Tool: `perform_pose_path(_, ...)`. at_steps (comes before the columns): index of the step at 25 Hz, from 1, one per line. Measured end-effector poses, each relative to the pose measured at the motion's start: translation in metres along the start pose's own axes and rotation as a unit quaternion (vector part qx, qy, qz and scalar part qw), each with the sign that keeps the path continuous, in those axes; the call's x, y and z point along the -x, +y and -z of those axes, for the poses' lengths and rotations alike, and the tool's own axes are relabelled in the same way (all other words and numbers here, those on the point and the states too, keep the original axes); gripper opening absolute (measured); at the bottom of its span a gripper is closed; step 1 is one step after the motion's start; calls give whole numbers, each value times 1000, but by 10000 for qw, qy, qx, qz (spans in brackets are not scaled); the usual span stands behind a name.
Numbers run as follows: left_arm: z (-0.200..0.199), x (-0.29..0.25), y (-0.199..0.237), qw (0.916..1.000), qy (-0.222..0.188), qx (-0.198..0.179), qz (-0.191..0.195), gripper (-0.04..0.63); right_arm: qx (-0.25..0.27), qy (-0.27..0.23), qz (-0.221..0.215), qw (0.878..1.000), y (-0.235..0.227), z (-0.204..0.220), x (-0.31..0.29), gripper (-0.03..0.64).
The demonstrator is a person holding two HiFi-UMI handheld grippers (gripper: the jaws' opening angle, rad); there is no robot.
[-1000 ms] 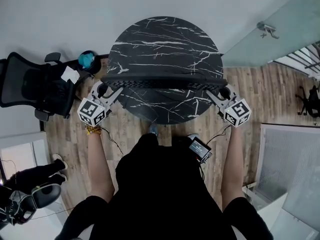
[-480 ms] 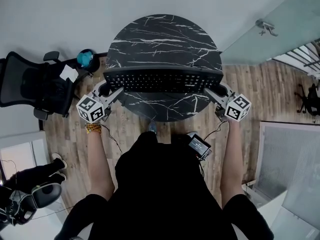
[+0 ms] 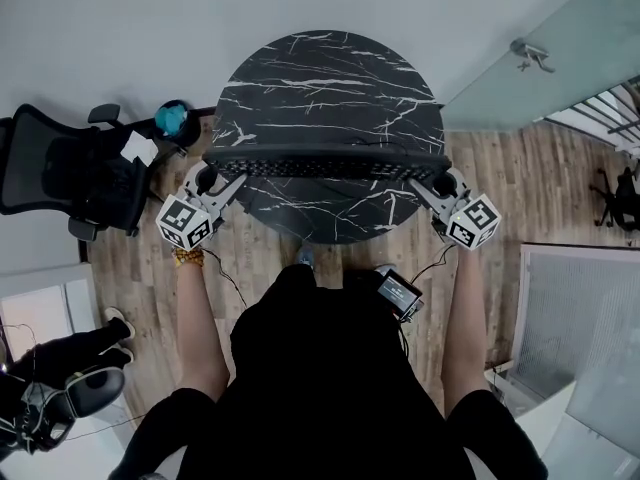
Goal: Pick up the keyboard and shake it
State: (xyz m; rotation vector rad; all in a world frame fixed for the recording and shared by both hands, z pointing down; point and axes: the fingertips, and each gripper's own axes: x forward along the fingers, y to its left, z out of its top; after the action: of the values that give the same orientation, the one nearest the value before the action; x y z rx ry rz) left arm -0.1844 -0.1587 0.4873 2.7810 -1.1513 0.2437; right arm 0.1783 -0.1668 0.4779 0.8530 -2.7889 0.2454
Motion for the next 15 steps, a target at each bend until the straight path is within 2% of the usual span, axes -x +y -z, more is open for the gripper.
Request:
perform_pose_path(5,-10,2,2,9993,-192,-299,-93,235,639,-132,118,9978,6,-14,2,195)
perform_pose_path(10,-14,6,0,9981,-211,-554,-191,235,1279,-9,242,9915,10,-24,1,196)
perform_pose_path(13,-13,8,0,9966,-66,-811,-158,235,1754,248,335,9836,14,-24,-2,195)
perform_pose_path(15,-11,8,0,9924,215,-1205,-153,233,2257,617,458,9712,15,-21,-6,191)
